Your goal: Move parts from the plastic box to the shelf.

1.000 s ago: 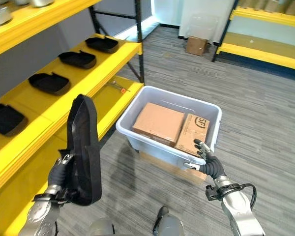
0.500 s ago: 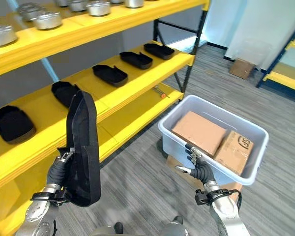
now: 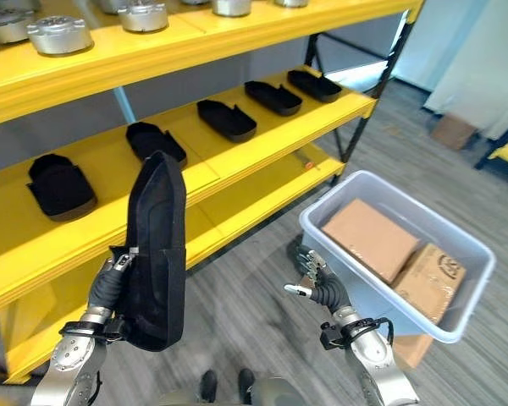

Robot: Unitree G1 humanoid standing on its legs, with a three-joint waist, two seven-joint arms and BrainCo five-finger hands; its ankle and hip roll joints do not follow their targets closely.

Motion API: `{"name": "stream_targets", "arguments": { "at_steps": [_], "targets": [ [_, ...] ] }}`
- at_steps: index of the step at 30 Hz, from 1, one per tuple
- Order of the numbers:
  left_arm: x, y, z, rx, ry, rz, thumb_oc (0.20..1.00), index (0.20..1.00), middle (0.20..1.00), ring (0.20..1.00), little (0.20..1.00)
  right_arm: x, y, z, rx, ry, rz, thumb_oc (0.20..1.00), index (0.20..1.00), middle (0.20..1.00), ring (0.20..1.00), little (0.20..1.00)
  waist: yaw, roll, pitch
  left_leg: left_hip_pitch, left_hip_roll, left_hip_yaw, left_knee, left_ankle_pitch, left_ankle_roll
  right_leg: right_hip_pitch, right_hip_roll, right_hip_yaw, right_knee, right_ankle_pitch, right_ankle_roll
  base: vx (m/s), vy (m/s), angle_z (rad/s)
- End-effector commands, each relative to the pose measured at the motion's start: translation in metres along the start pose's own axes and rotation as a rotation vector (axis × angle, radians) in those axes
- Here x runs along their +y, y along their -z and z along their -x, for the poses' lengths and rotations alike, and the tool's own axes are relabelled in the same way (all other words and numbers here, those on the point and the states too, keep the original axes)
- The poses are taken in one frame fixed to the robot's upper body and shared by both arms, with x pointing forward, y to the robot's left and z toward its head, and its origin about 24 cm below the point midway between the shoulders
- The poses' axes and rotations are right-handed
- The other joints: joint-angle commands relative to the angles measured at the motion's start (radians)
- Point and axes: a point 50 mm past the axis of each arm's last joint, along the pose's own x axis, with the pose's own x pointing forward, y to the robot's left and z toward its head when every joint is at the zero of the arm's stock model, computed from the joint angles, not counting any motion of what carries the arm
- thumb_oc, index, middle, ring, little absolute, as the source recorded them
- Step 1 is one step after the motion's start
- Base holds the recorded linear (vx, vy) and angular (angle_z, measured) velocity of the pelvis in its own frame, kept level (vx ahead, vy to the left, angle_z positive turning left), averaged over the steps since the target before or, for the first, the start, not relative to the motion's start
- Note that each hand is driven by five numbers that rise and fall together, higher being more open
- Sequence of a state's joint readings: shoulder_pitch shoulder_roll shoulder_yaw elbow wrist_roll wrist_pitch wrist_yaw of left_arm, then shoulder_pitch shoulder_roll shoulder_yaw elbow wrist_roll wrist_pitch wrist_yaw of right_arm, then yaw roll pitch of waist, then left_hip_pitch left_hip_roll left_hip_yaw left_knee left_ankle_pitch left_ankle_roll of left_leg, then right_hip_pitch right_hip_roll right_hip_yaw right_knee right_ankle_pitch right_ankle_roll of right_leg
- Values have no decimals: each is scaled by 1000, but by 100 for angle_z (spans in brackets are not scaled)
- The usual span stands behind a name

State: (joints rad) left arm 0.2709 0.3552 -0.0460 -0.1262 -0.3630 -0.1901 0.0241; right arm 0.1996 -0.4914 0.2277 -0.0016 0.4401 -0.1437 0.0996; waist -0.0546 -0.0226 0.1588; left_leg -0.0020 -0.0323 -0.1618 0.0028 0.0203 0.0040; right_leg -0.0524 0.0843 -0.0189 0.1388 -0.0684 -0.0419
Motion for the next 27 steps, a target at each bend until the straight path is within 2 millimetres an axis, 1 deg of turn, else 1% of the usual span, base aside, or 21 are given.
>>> {"name": "stream_targets", "arguments": {
  "at_steps": [1,3,5,6,7,9,10,11,12,13,14,15,17,18,20,21,22,24,25,26,27],
  "targets": [
    [11,-42,-6,-229,-21,-53,200,200,200,200,200,3,-22,-12,-134,2,-25,1000,1000,1000,1000,1000,15,-45,-69,12,-70,65,-22,-26,43,25,-42,-17,-132,81,95,28,-36,-10],
    [12,-42,-6,-225,-16,-53,200,200,200,200,200,0,-21,-11,-131,15,-24,1000,1000,1000,1000,1000,17,-49,-65,-13,-76,74,50,-49,33,31,-45,-22,-135,76,90,-13,-37,-8],
    [9,-42,-9,-229,-2,-40,200,200,200,200,200,-5,-21,-12,-128,39,-20,1000,1000,1000,1000,1000,11,-50,-48,-67,-76,97,160,-74,10,30,-62,-42,-118,68,81,-61,-5,27],
    [9,-43,-9,-229,-2,-40,200,200,200,200,200,-5,-21,-12,-128,39,-20,1000,1000,1000,1000,1000,10,-50,-48,-70,-76,97,163,-76,10,29,-62,-43,-118,67,81,-165,66,96],
    [11,-44,-12,-233,-21,-25,200,200,200,200,200,-13,-27,-13,-154,88,-21,1000,1000,1000,1000,1000,-9,-64,-17,-90,51,242,244,-120,7,19,-103,-72,-81,58,76,-137,75,94],
    [15,-42,-9,-232,-49,-24,200,200,200,200,200,-13,-26,-12,-152,93,-24,1000,1000,1000,1000,1000,-4,-64,-22,-75,108,226,231,-106,-4,24,-117,-85,-72,47,78,-49,103,100],
    [17,-41,-8,-226,-65,-17,200,200,200,200,200,-15,-22,-8,-136,104,-26,1000,1000,1000,1000,1000,-13,-66,-32,-62,197,227,193,-50,-22,25,-143,-112,-57,32,83,39,145,81],
    [17,-41,-8,-225,-68,-15,200,200,200,200,200,-17,-19,-6,-123,115,-24,1000,1000,1000,1000,1000,-15,-64,-34,-60,250,232,167,-4,-34,24,-156,-124,-51,27,87,54,215,71],
    [19,-41,-7,-223,-69,-17,200,200,200,200,200,-21,-16,-1,-108,137,-26,1000,1000,1000,1000,1000,-22,-43,-39,-38,337,238,48,104,-74,20,-160,-146,-33,8,93,51,221,72],
    [19,-41,-8,-223,-68,-20,200,200,200,200,200,-23,-15,1,-104,143,-28,1000,1000,1000,1000,1000,-23,-32,-39,-41,361,245,12,140,-92,24,-165,-152,-31,1,99,114,296,77],
    [17,-40,-9,-216,-61,-18,200,200,200,200,200,-27,-15,3,-104,159,-21,1000,1000,1000,1000,1000,-22,-10,-37,-44,384,249,-49,196,-123,36,-175,-163,-27,-7,108,86,203,51],
    [17,-40,-9,-216,-60,-17,200,200,200,200,200,-27,-15,3,-104,160,-21,1000,1000,1000,1000,1000,-24,-9,-37,-43,384,247,-52,199,-124,36,-174,-166,-28,-7,108,83,176,69],
    [16,-39,-9,-211,-55,-11,200,200,200,200,200,-26,-12,4,-92,160,-28,1000,1000,1000,1000,1000,-20,8,-40,-21,368,246,-52,157,-132,47,-183,-170,-33,-5,116,67,135,35],
    [15,-38,-9,-212,-49,-7,200,200,200,200,200,-24,-11,3,-90,155,-31,1000,1000,1000,1000,1000,-23,19,-44,-26,358,255,-52,145,-138,59,-192,-177,-39,-3,123,105,188,4],
    [15,-39,-10,-214,-47,-19,200,200,200,200,200,-22,-9,3,-83,153,-37,1000,1000,1000,1000,1000,-19,23,-44,-25,337,258,-41,129,-139,76,-211,-183,-48,7,127,113,216,28],
    [16,-41,-10,-221,-44,-29,200,200,200,200,200,-21,-7,3,-80,152,-49,1000,1000,1000,1000,1000,-12,17,-46,-27,320,259,-33,115,-134,88,-232,-188,-55,15,137,153,266,58],
    [20,-45,-10,-234,-55,-58,200,200,200,200,200,-16,-6,2,-79,140,-67,1000,1000,1000,1000,1000,0,6,-47,-32,292,263,-17,93,-124,102,-260,-195,-62,25,153,149,253,57],
    [21,-45,-11,-232,-59,-66,200,200,200,200,200,-10,-3,0,-67,124,-77,1000,1000,1000,1000,1000,9,-9,-49,-35,262,268,-7,69,-109,112,-284,-196,-72,34,169,107,179,15],
    [21,-45,-11,-233,-59,-67,200,200,200,200,200,-10,-3,0,-67,124,-77,1000,1000,1000,1000,1000,9,-10,-49,-35,262,268,-7,69,-109,112,-284,-196,-72,34,170,89,168,10],
    [21,-47,-12,-238,-61,-76,200,200,200,200,200,-7,-3,-2,-68,116,-82,1000,1000,1000,1000,1000,18,-17,-50,-41,237,268,-1,52,-97,114,-304,-200,-77,46,183,75,164,9],
    [22,-48,-12,-246,-64,-80,200,200,200,200,200,-6,-3,-3,-69,114,-86,1000,1000,1000,1000,1000,22,-24,-50,-49,223,267,8,42,-91,115,-317,-203,-80,51,191,116,259,12]
  ]
}}
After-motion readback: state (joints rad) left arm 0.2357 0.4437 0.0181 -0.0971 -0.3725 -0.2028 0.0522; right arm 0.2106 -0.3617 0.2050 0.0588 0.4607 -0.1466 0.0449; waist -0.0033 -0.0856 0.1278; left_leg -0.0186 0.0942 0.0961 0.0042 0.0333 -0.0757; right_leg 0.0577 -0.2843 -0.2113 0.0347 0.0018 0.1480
